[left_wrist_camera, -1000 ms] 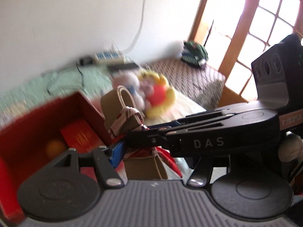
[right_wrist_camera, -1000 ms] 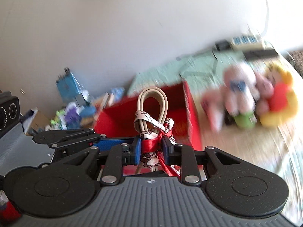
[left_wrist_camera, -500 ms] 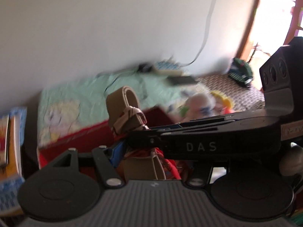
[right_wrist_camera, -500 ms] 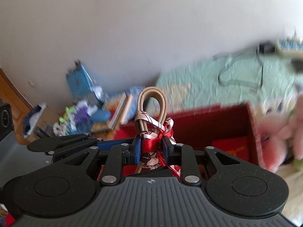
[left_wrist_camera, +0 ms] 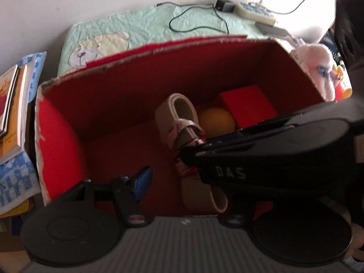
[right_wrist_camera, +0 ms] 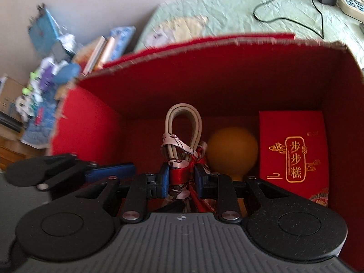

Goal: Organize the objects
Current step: 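Carry the shoe with the right gripper and lower it into the box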

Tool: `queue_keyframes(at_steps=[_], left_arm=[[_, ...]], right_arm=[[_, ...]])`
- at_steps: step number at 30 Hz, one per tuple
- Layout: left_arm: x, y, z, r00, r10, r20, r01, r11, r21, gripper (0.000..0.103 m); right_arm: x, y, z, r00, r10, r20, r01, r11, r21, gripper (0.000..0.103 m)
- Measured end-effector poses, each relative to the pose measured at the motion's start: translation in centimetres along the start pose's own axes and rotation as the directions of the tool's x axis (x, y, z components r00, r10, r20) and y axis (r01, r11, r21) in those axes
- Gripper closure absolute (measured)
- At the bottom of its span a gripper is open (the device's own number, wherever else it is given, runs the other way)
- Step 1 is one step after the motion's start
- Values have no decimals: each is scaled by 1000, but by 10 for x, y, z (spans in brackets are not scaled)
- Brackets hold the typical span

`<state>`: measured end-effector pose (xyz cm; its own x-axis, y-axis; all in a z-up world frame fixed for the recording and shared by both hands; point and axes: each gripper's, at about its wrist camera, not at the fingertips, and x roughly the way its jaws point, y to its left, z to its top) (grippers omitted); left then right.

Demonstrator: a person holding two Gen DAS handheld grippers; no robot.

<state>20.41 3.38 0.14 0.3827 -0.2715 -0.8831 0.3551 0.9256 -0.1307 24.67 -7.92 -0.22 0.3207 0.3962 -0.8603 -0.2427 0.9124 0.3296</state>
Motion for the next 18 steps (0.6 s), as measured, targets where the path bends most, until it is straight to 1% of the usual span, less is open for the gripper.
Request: queue_keyframes(at_steps=[3,4,7,10,12,14,18], left_arm=[[0,-4,-1,999,50,-13,-50,999,22,37],[1,-5,-1,998,53,-22,-52,998,24,37],[8,0,-1,998,34,-44,-34,999,-3,33],[8,2,-4,999,21,-50,-23,999,-35,32],[9,3,-4,998,22,-51,-25,999,-47,31],[9,2,-5,998,45,-48,-47,998,-50,30],[11,-5,-7,995,84,-60,-85,996,-22,28]], right_arm=[[4,-4,1,999,-14,-32,14,1000,25,78],[5,-5,0,999,-25,-44,26,999,34,78],[5,-5,-1,997,-45,-55,47,998,35,77],[2,-6,-3,997,-58,-48,60,998,36,76],[1,-7,-4,997,-55,-56,57,998,37,73],[1,-11,-6,997,-40,-68,43,998,49,72],[-3,-17,-6,998,-20,-67,25,997,77,71]])
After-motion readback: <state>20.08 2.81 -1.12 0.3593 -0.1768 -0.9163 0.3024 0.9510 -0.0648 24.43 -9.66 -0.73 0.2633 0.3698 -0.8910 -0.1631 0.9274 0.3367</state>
